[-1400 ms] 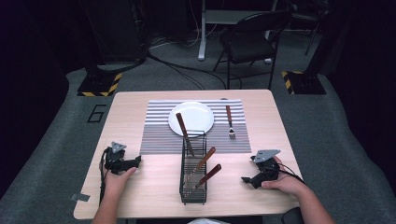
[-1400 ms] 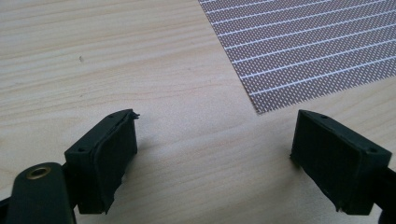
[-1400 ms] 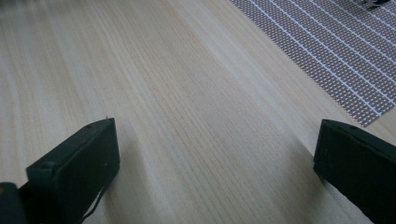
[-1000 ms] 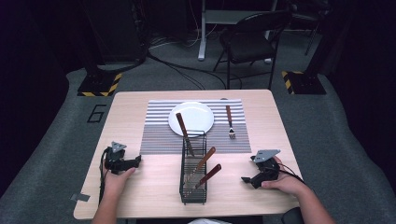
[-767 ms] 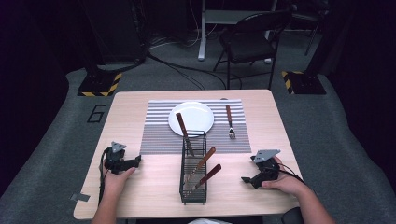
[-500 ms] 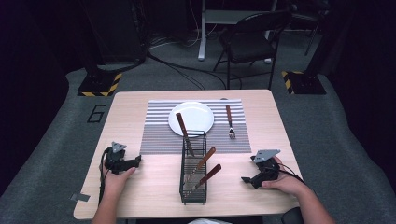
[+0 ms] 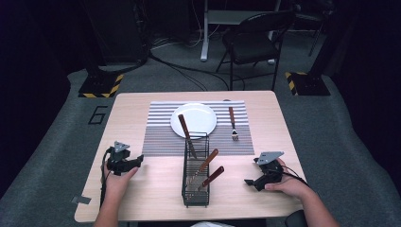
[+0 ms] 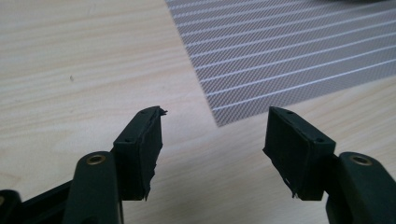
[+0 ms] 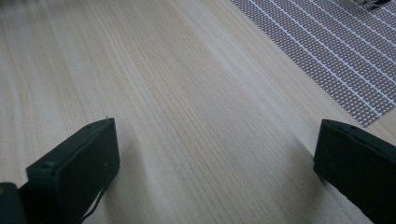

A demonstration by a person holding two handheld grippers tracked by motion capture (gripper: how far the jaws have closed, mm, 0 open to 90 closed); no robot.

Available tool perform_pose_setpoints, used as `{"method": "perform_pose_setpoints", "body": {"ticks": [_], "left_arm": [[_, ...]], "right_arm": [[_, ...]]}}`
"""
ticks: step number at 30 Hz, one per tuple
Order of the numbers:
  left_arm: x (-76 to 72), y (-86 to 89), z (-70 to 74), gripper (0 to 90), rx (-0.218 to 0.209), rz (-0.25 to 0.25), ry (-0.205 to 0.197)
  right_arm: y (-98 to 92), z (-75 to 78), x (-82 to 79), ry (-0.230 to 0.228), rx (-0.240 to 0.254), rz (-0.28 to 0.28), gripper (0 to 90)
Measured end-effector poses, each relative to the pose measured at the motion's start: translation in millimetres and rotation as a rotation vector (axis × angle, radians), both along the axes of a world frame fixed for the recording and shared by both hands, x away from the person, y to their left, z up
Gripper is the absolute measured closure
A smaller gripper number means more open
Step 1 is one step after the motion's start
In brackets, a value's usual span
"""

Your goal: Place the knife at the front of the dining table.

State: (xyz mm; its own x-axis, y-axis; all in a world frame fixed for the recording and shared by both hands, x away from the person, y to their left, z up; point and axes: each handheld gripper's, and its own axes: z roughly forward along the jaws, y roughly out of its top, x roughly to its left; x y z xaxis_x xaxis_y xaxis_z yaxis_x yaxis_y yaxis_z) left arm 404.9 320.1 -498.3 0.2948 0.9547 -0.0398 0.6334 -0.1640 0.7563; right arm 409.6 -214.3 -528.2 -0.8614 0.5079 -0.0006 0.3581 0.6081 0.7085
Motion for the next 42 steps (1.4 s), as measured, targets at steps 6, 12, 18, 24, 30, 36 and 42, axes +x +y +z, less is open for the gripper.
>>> {"method": "perform_pose_setpoints", "body": {"ticks": [6,12,18,24,30,36,42], "left_arm": [[-6.8,-11.9,20.5,42.2,-0.037,-0.030,-0.012],[-8.3,-21.9,36.4,46.3,-0.056,-0.053,-0.006],[-8.2,-32.2,53.0,49.3,-0.078,-0.085,-0.012],[-6.5,-46.4,61.5,51.2,-0.071,-0.141,0.004],[-4.8,-59.8,71.3,51.4,-0.071,-0.174,-0.011],[-2.6,-72.2,83.6,51.8,-0.071,-0.223,-0.028],[-1.2,-86.8,92.6,52.2,-0.072,-0.269,-0.044]], "right_arm": [[0.0,0.0,0.0,0.000,0.000,0.000,0.0],[0.0,0.0,0.0,0.000,0.000,-0.001,0.0],[0.0,0.0,0.1,0.000,0.000,0.000,0.0],[-0.4,0.0,0.3,-0.002,-0.004,0.005,0.0],[-0.4,0.0,0.3,-0.003,-0.003,0.006,0.0],[-0.4,-0.1,0.3,-0.003,-0.003,0.005,0.0],[-0.4,-0.1,0.4,-0.003,-0.003,0.006,0.0]]}}
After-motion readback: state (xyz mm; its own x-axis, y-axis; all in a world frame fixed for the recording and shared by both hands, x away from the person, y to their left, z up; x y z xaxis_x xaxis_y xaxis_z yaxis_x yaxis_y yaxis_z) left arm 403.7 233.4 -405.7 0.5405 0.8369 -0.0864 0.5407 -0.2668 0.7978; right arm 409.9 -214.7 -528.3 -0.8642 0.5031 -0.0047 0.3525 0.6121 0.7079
